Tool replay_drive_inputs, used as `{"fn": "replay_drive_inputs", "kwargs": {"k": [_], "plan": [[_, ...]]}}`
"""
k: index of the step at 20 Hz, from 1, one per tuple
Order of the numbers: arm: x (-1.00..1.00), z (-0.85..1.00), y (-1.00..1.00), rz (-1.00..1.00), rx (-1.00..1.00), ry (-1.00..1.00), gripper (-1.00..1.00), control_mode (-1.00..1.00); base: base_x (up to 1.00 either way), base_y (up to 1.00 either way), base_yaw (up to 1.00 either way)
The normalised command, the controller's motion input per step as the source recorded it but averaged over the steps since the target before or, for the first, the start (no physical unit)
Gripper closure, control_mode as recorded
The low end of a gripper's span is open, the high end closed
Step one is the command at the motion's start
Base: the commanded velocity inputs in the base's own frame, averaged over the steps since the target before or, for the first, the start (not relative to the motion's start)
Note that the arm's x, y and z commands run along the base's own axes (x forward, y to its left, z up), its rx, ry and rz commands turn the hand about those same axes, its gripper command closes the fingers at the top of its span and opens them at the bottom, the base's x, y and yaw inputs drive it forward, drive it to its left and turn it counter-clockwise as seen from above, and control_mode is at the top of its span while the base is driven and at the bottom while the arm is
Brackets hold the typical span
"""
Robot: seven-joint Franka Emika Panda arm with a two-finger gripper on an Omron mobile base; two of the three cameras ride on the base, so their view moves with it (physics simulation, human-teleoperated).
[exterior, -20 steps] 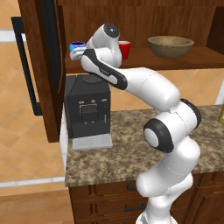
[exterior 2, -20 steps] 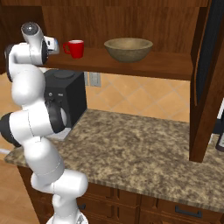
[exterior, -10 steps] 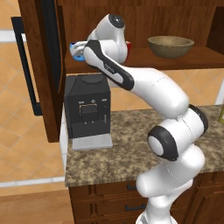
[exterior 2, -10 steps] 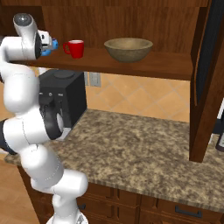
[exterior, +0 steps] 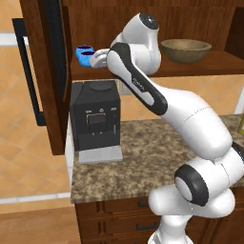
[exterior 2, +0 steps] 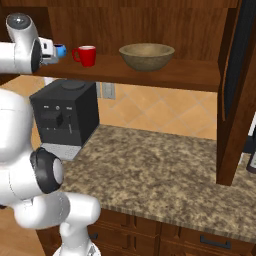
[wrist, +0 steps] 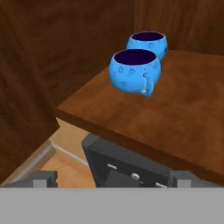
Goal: Gather all objects into one cabinet and sort the glasses and bowls to opposite sides.
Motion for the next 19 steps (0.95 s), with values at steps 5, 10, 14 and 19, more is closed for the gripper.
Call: {"fn": "replay_drive_inputs", "kwargs": {"k": [5, 10, 14, 19], "plan": [[-0.87, -0.04, -0.54, 0.00, -0.04, 0.01, -1.00, -1.00, 0.00, 0.00, 0.00], [-0.63, -0.06, -0.44, 0.00, -0.08, -0.01, -1.00, -1.00, 0.00, 0.00, 0.00], [-0.33, -0.08, -0.48, 0.00, -0.09, -0.01, -1.00, -1.00, 0.00, 0.00, 0.00], [-0.23, -0.03, -0.45, -0.01, -0.03, 0.00, -1.00, -1.00, 0.00, 0.00, 0.00]]}}
